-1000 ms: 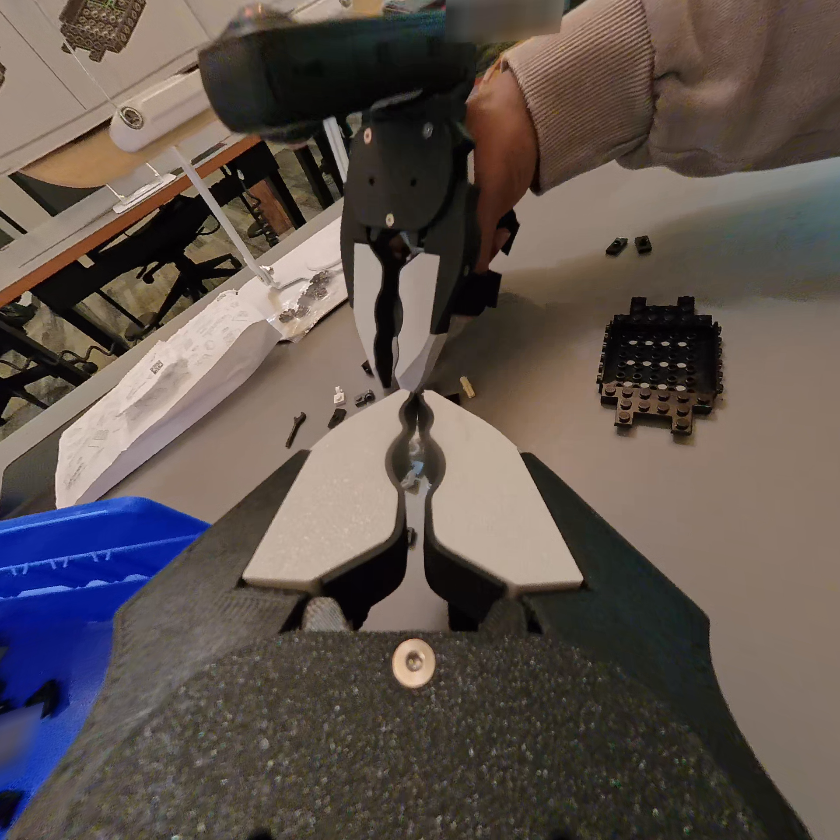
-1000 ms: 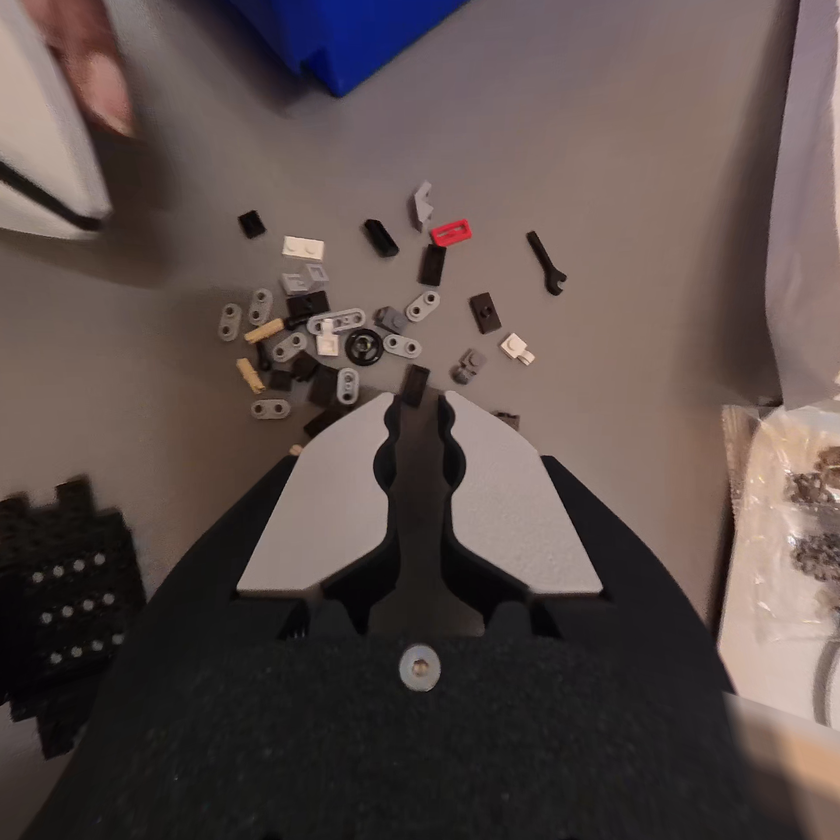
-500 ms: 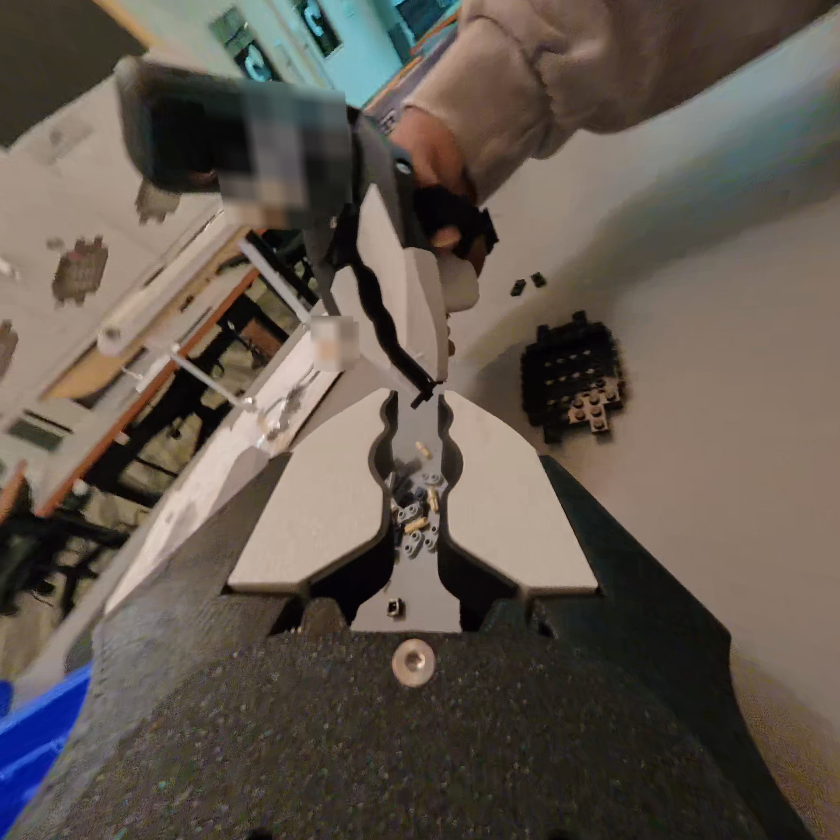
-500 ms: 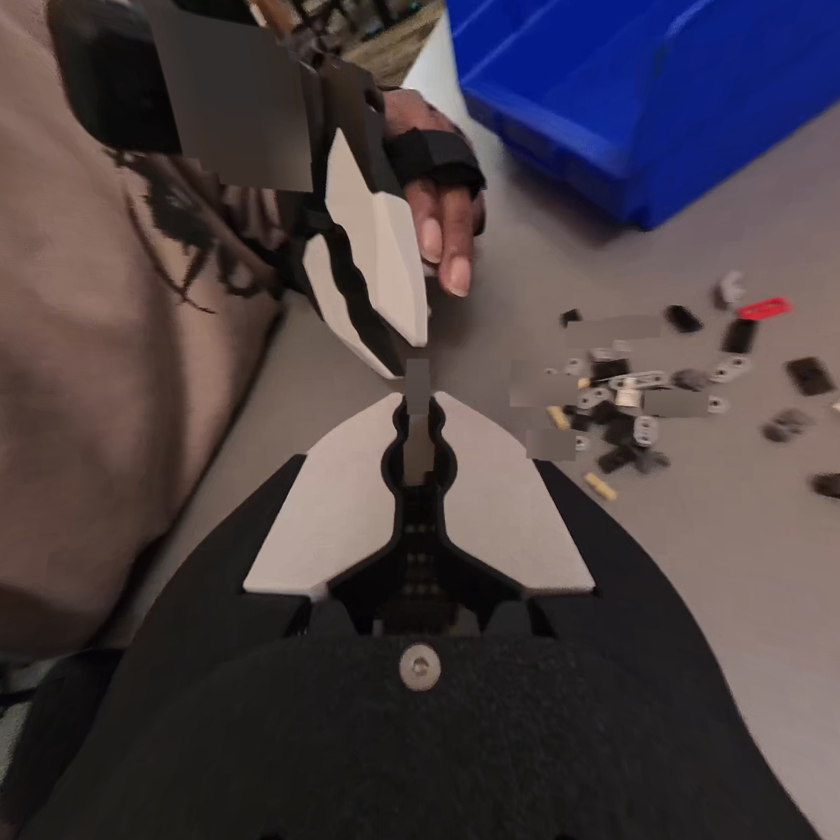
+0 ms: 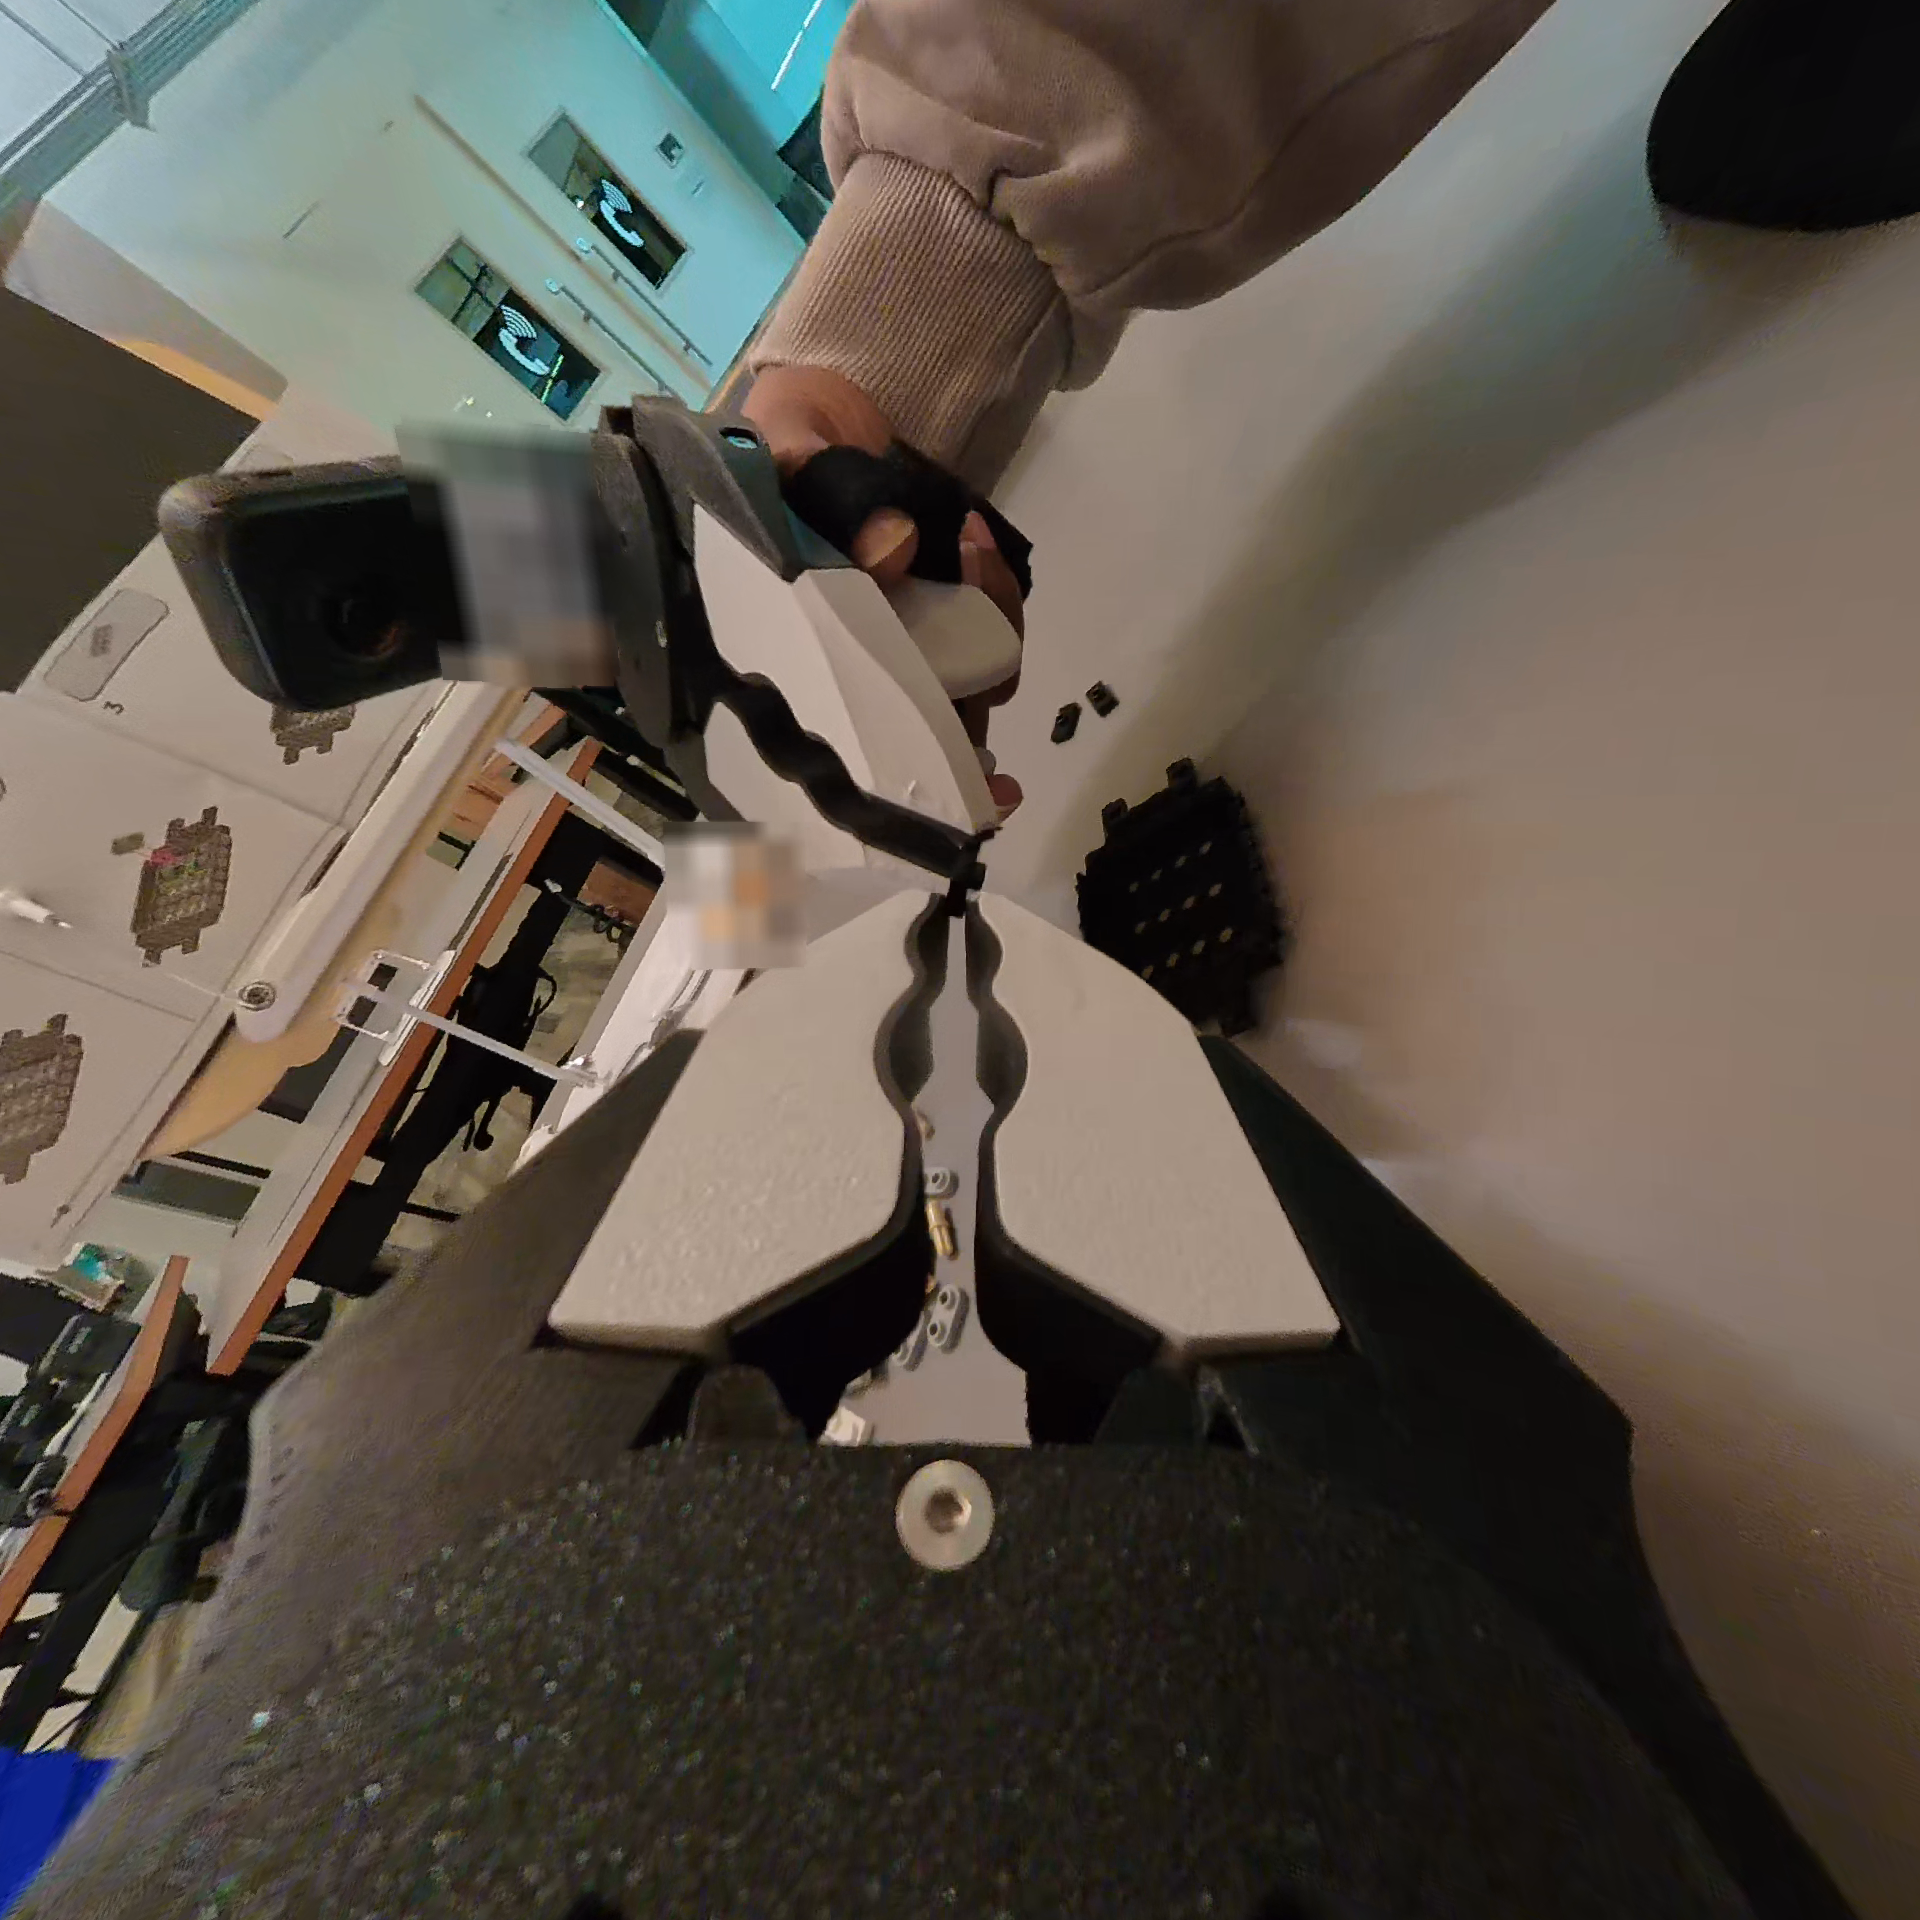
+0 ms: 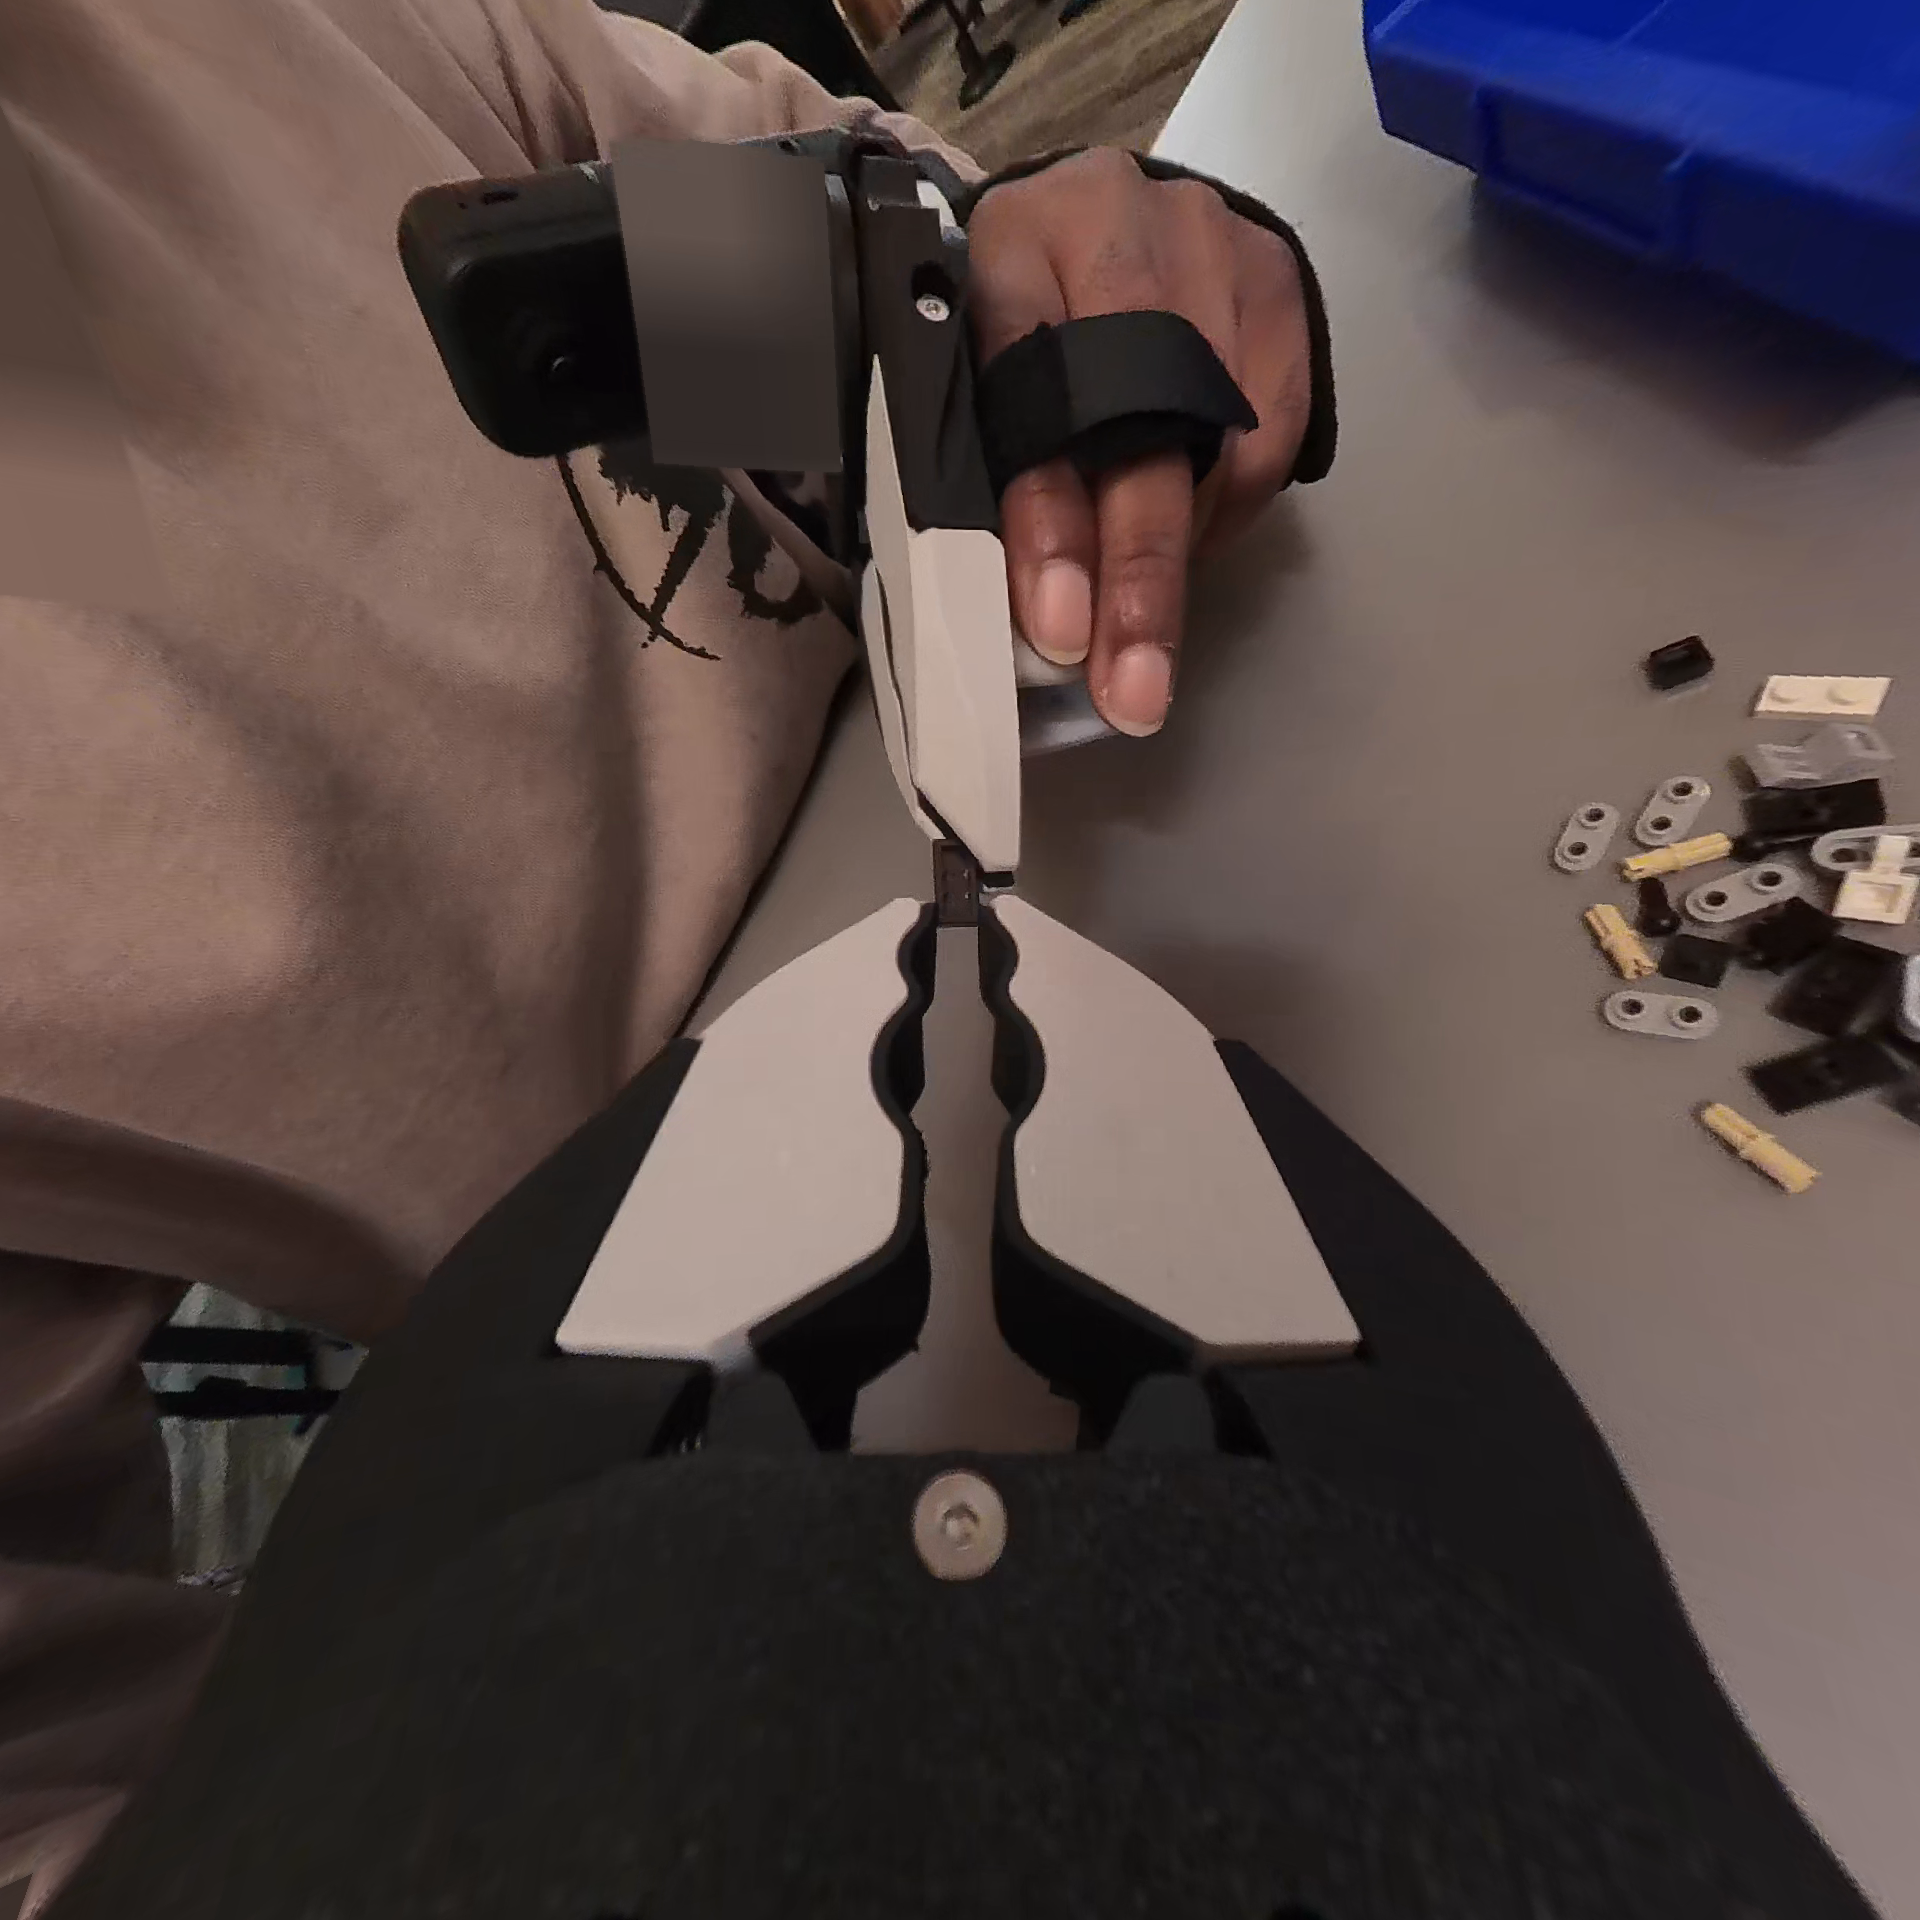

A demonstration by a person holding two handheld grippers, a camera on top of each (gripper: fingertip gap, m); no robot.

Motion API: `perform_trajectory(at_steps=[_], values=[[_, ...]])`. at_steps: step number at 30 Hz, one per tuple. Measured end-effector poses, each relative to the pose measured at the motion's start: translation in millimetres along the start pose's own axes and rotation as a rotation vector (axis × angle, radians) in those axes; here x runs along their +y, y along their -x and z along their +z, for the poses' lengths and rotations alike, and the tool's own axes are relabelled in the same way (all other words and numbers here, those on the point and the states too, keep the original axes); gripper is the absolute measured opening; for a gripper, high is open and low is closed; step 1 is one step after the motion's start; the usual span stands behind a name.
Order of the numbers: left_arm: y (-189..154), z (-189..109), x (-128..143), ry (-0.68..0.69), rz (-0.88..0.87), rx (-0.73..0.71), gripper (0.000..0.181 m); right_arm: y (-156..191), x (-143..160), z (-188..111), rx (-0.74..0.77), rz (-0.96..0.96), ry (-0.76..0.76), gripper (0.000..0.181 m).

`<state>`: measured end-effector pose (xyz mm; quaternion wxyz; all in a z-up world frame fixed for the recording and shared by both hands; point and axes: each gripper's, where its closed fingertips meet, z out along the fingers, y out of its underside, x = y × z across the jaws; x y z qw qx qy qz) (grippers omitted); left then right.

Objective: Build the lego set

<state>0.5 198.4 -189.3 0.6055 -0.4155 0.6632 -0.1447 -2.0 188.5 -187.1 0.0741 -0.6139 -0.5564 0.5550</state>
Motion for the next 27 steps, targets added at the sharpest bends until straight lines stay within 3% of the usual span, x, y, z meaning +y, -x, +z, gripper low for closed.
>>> perform_trajectory(at_steps=[3,6,10,12,17,27], values=[[0.0,1.7,1.4,0.008,-0.075,0.023,0.002,-1.6,-0.3,-2.6,0.009,0.011,-0.033,0.007],[4.3,2.6,1.7,-0.016,-0.359,0.087,0.003,-5.8,-7.6,-9.8,0.075,-0.009,-0.117,0.010],[9.3,3.4,1.9,-0.046,-0.846,0.235,0.003,-11.5,-17.9,-20.4,0.354,-0.222,-0.181,0.020],[10.1,3.8,2.9,-0.054,-0.990,0.281,0.002,-11.2,-16.0,-20.4,0.517,-0.367,-0.120,0.021],[3.6,5.7,-2.3,-0.066,-1.139,0.377,0.002,-12.5,-11.1,-17.4,0.761,-0.581,0.019,0.020],[-1.3,5.3,-6.2,-0.086,-1.386,0.493,0.002,-8.1,-8.1,-10.9,0.930,-0.830,0.226,0.008]])
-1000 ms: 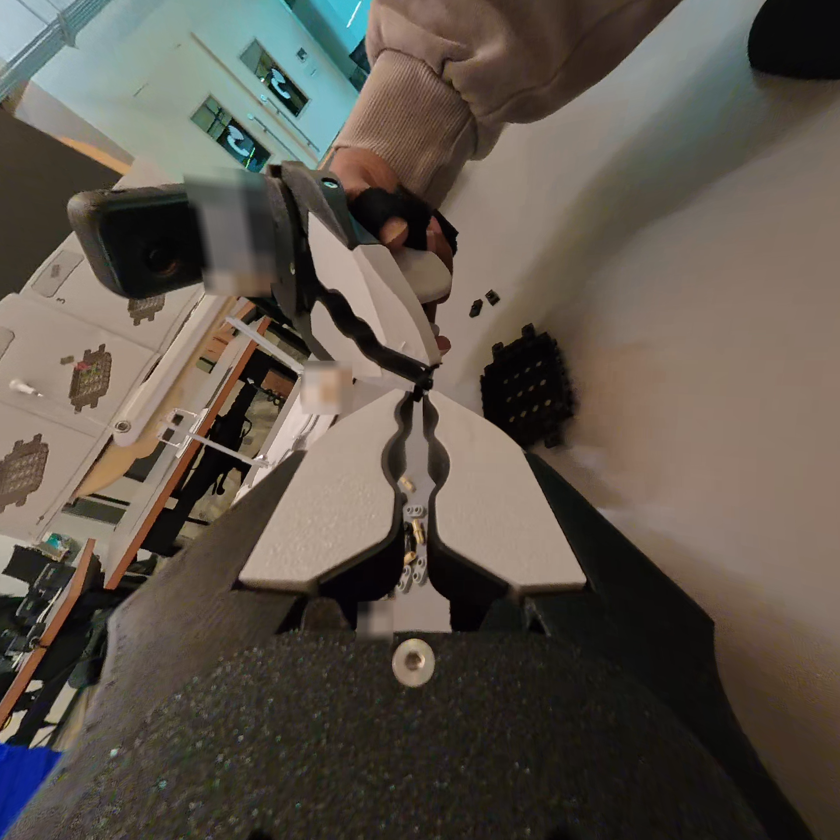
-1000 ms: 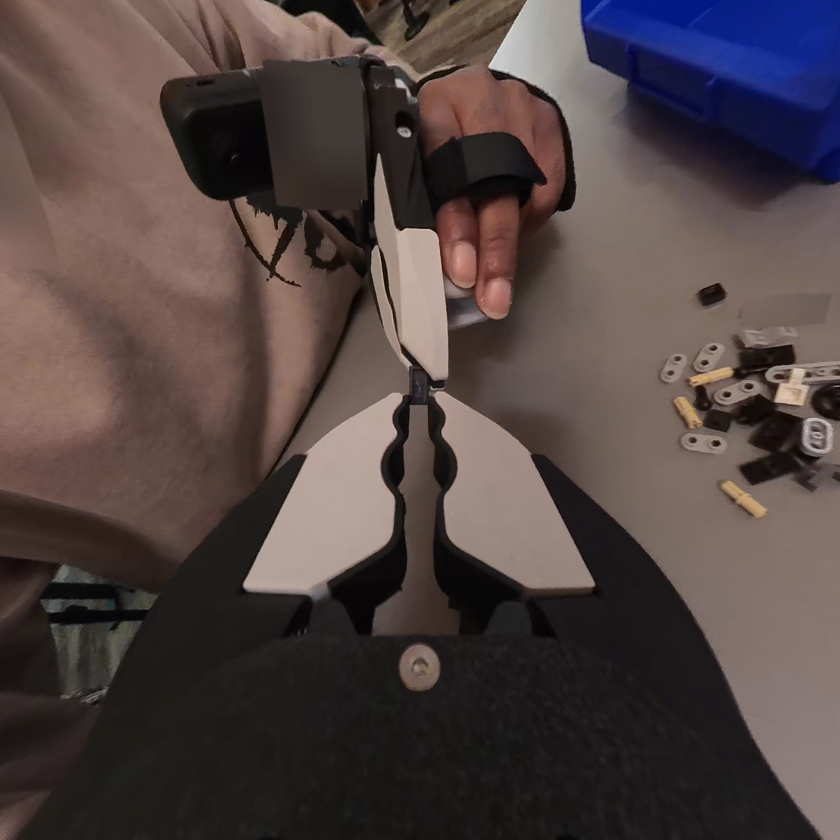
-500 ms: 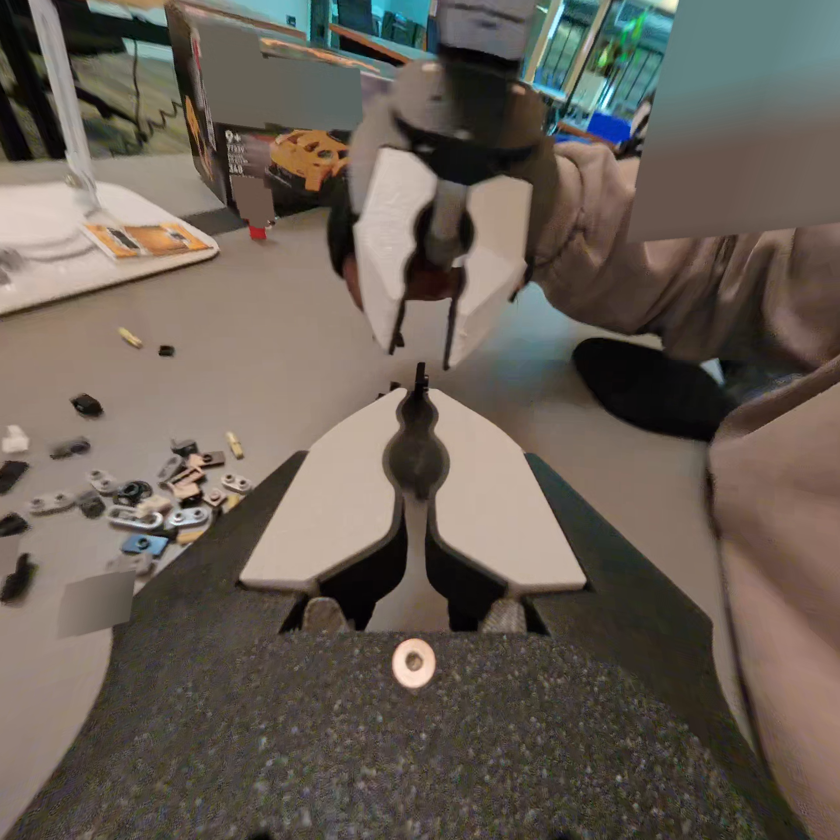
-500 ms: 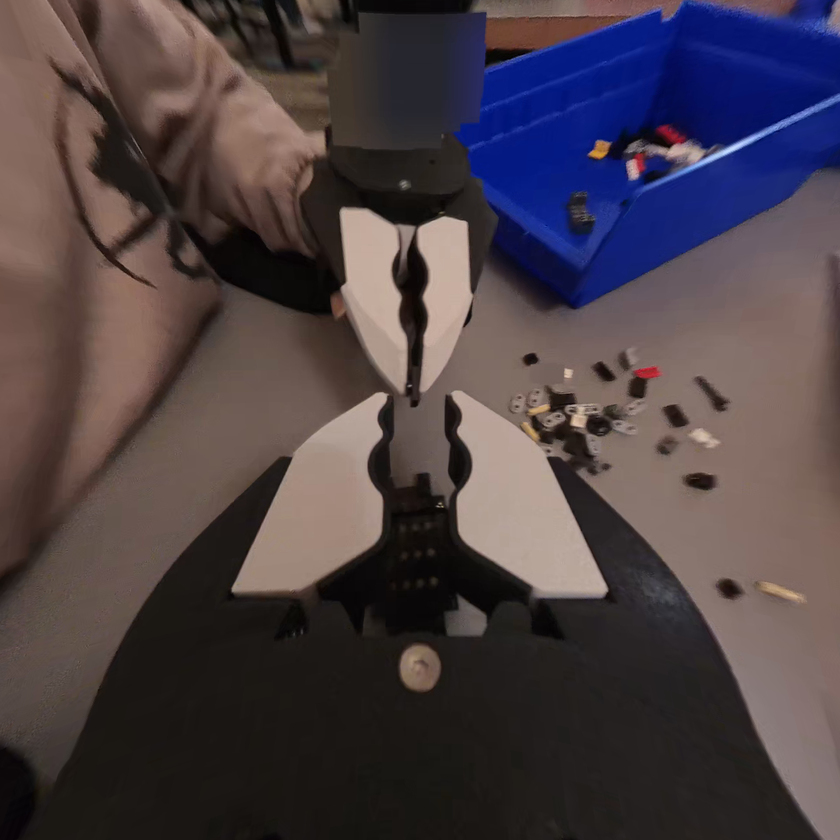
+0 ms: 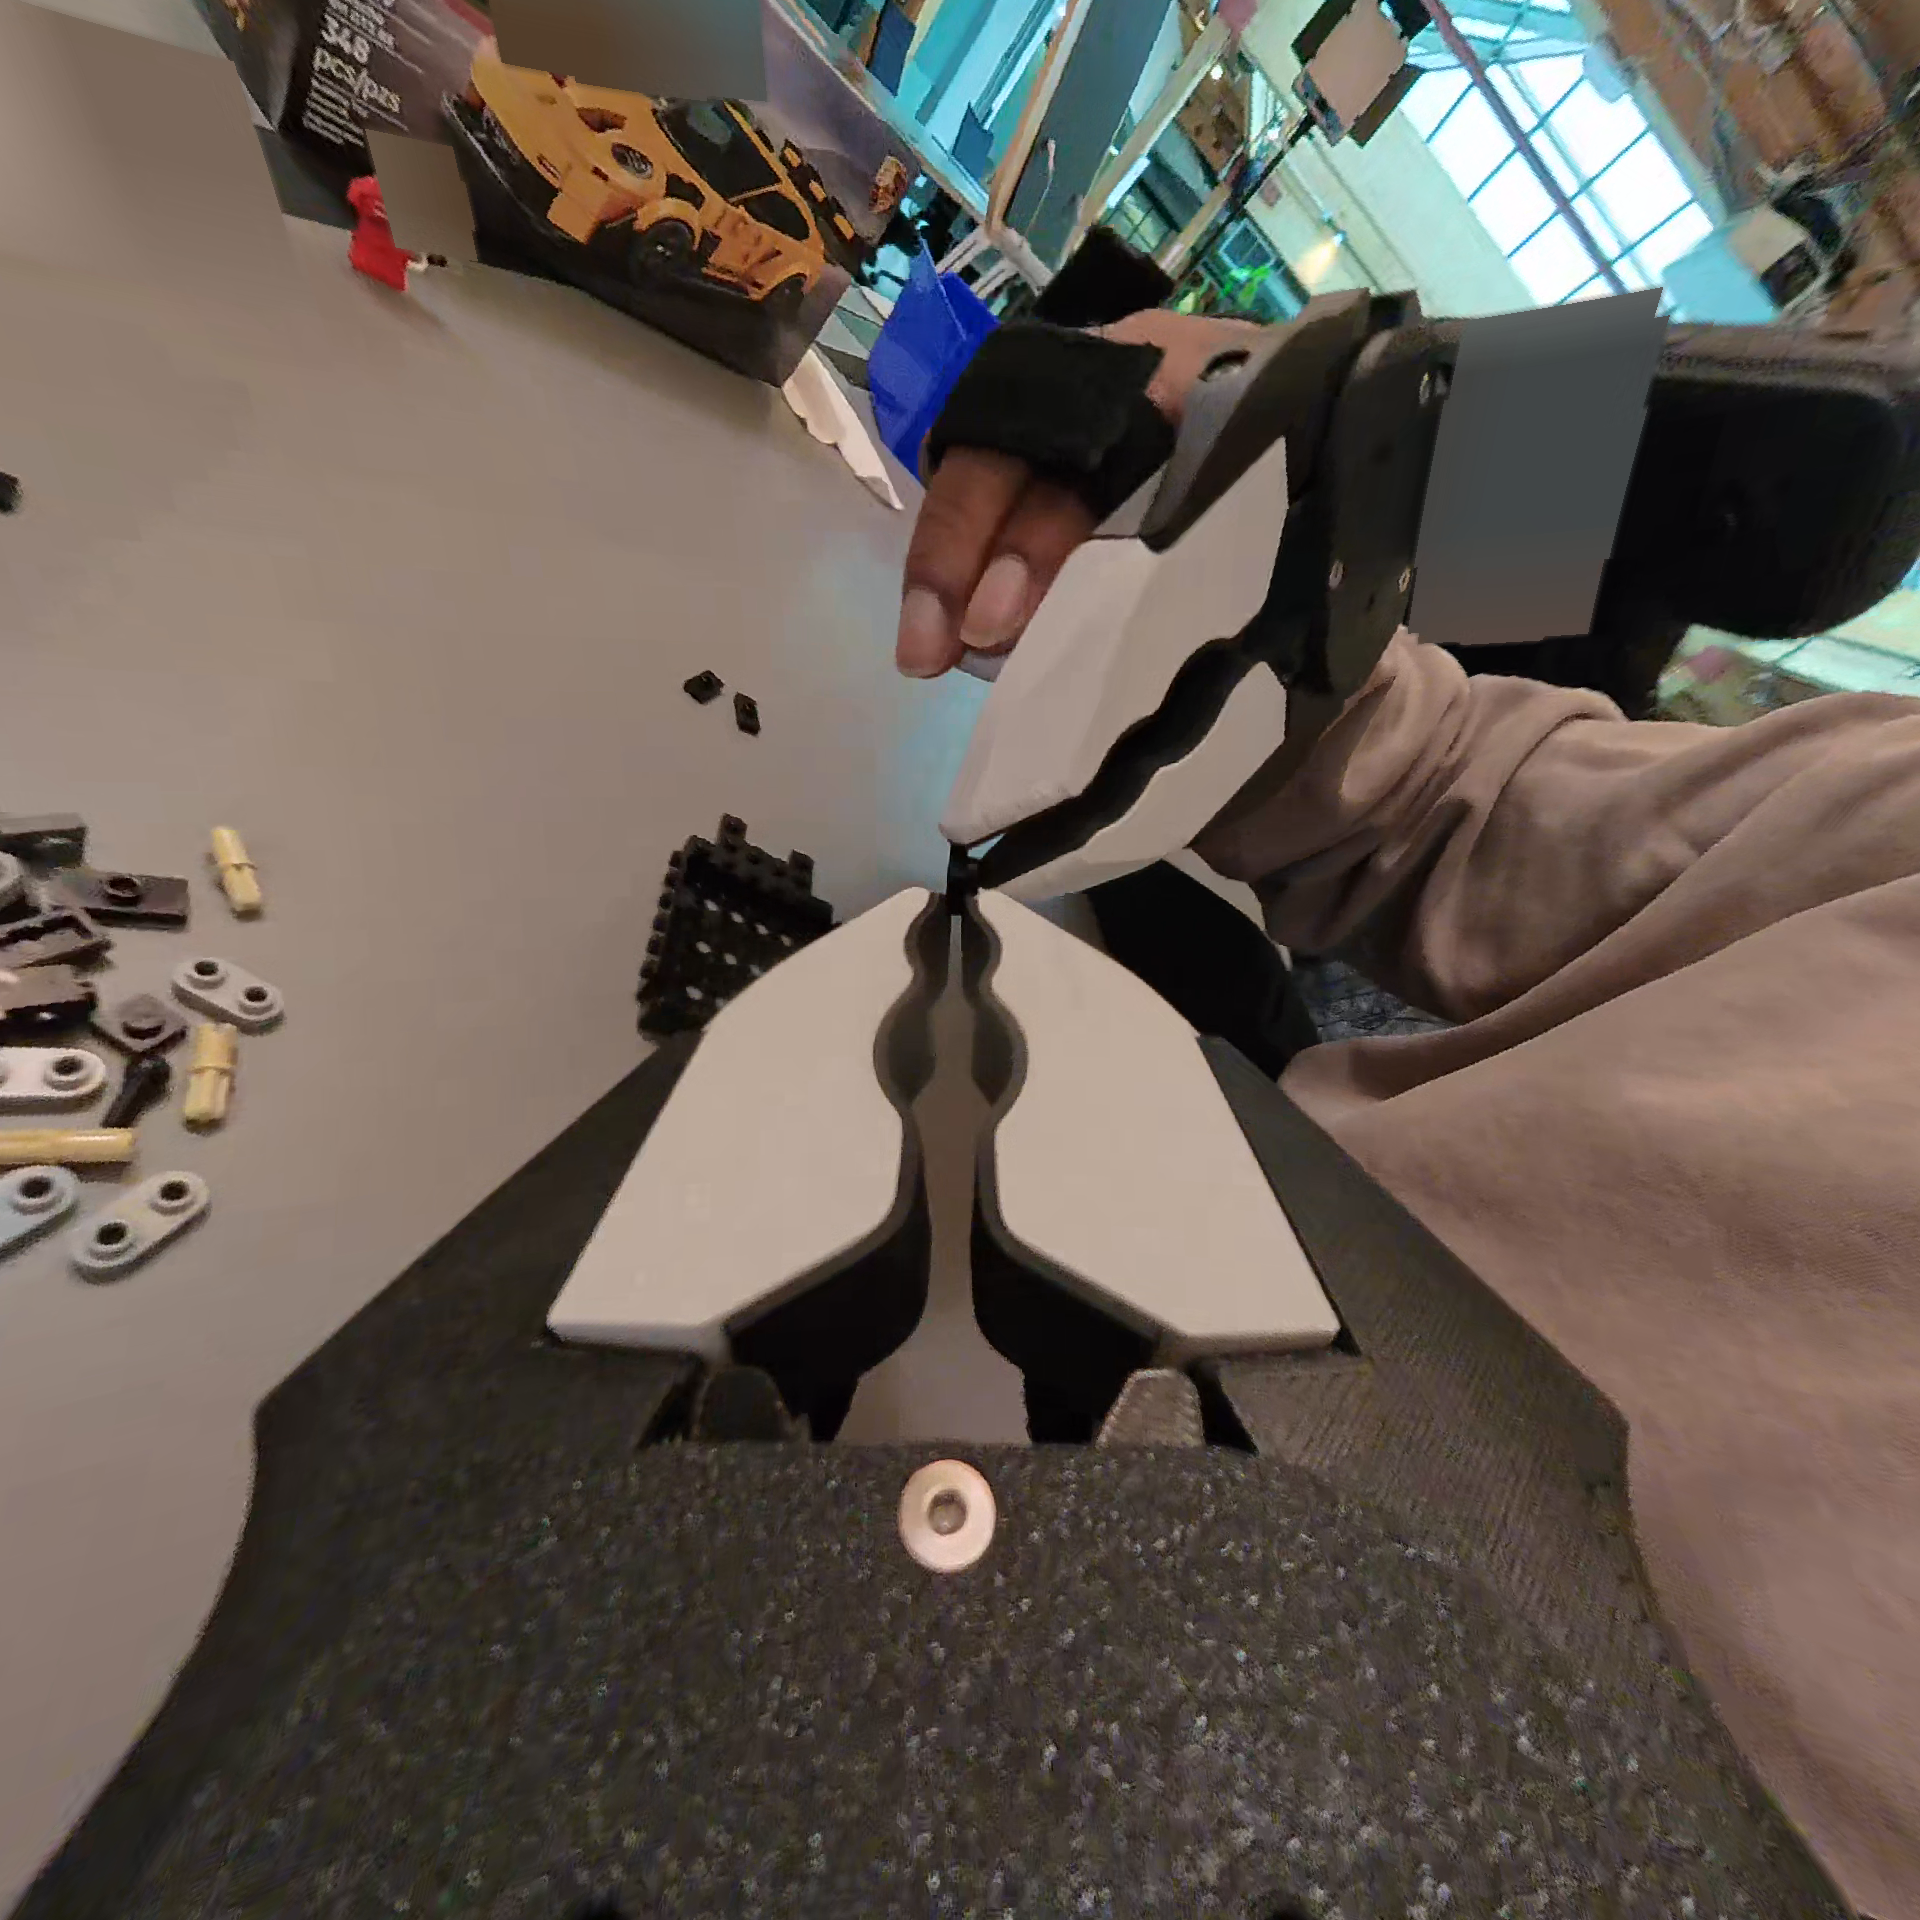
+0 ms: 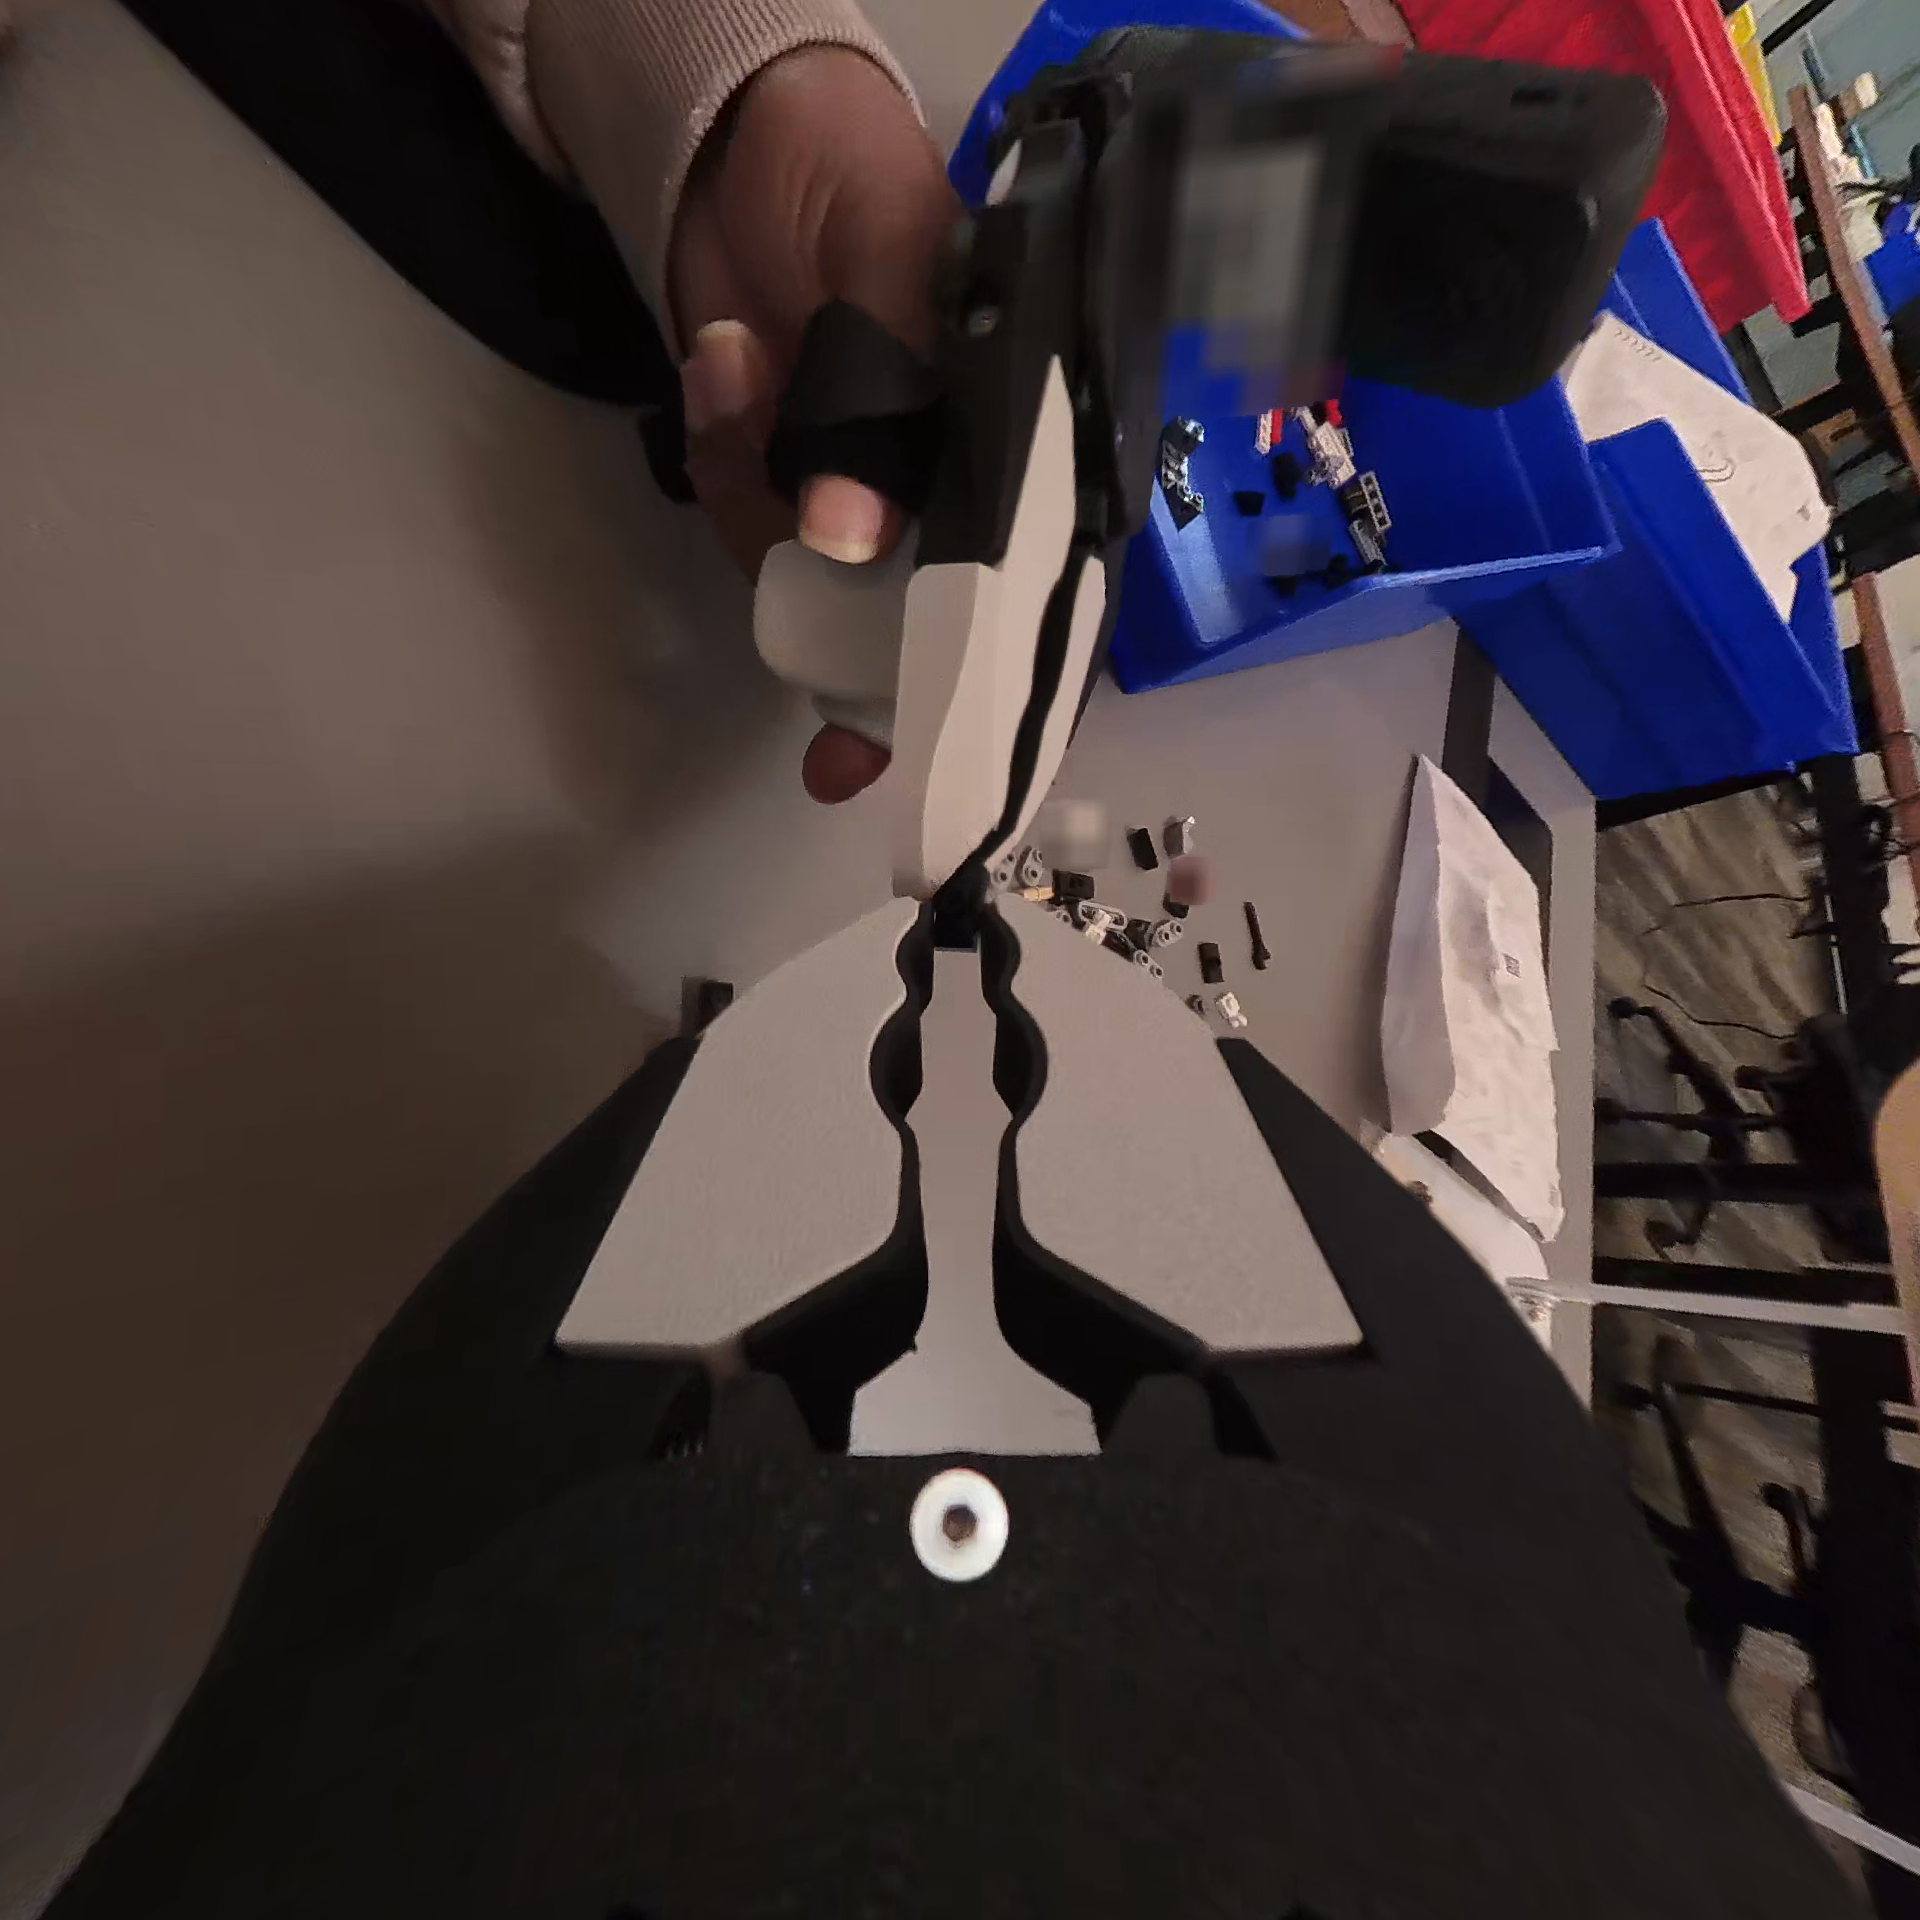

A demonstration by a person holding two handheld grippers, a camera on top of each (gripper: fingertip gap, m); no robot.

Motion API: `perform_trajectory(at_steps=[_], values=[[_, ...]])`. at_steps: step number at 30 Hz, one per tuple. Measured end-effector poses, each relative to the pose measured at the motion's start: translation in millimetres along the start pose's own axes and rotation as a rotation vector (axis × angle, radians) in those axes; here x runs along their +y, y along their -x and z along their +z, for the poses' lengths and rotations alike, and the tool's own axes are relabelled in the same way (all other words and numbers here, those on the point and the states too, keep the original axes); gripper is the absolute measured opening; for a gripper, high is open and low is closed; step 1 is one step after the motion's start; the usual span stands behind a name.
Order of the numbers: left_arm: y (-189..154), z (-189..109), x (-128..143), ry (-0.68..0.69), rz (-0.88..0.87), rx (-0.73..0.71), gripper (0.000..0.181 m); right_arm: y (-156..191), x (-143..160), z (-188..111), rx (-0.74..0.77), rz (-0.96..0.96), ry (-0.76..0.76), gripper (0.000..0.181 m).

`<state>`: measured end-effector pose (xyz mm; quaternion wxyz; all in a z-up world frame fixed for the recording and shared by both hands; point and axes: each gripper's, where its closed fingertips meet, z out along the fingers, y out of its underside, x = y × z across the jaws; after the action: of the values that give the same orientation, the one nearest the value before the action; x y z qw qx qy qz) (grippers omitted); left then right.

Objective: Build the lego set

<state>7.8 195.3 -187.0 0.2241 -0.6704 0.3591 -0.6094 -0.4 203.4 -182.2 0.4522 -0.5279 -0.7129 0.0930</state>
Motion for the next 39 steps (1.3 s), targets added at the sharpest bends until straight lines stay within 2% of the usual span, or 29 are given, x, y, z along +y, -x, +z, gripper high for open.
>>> perform_trajectory(at_steps=[5,7,8,10,12,15,18,23,28,30,32,35,39], values=[[-4.0,2.1,0.1,-0.006,-0.051,0.050,0.002,1.5,-0.5,-3.5,0.013,-0.015,0.037,0.007],[-3.5,3.2,-0.4,-0.011,0.005,0.016,0.002,-1.2,4.8,-11.6,-0.003,0.050,0.034,0.007],[-0.7,3.1,0.4,-0.004,0.059,-0.025,0.009,-5.1,12.3,-19.8,-0.011,0.096,0.036,0.007],[4.6,0.8,0.5,0.006,0.173,-0.104,0.012,-15.6,39.6,-41.4,-0.028,0.215,0.068,0.007],[9.5,-2.0,-2.1,0.004,0.273,-0.176,0.012,-22.6,85.1,-62.6,-0.047,0.349,0.148,0.007],[16.7,-4.9,-5.8,-0.001,0.392,-0.268,0.009,-5.6,143.5,-79.6,-0.161,0.574,0.227,0.007],[20.2,-5.2,-5.6,-0.001,0.441,-0.307,0.007,19.6,168.0,-79.1,-0.257,0.674,0.258,0.007],[28.9,-7.7,-5.8,0.011,0.463,-0.356,0.006,26.0,191.0,-71.3,-0.264,0.705,0.307,0.007],[38.1,-13.9,-6.7,0.027,0.495,-0.417,0.006,23.9,195.2,-67.0,-0.276,0.693,0.340,0.012],[42.8,-18.0,-8.4,0.037,0.524,-0.453,0.004,9.9,183.6,-65.1,-0.241,0.678,0.308,0.017],[47.9,-22.1,-10.2,0.040,0.547,-0.487,0.003,-10.0,159.0,-56.7,-0.194,0.640,0.246,0.016],[61.0,-33.2,-15.5,0.037,0.563,-0.584,0.000,-27.3,117.3,-25.9,-0.165,0.522,0.173,0.013],[79.4,-61.2,-34.4,-0.020,0.592,-0.778,0.000,-29.8,90.4,30.8,-0.202,0.426,0.168,0.013]])
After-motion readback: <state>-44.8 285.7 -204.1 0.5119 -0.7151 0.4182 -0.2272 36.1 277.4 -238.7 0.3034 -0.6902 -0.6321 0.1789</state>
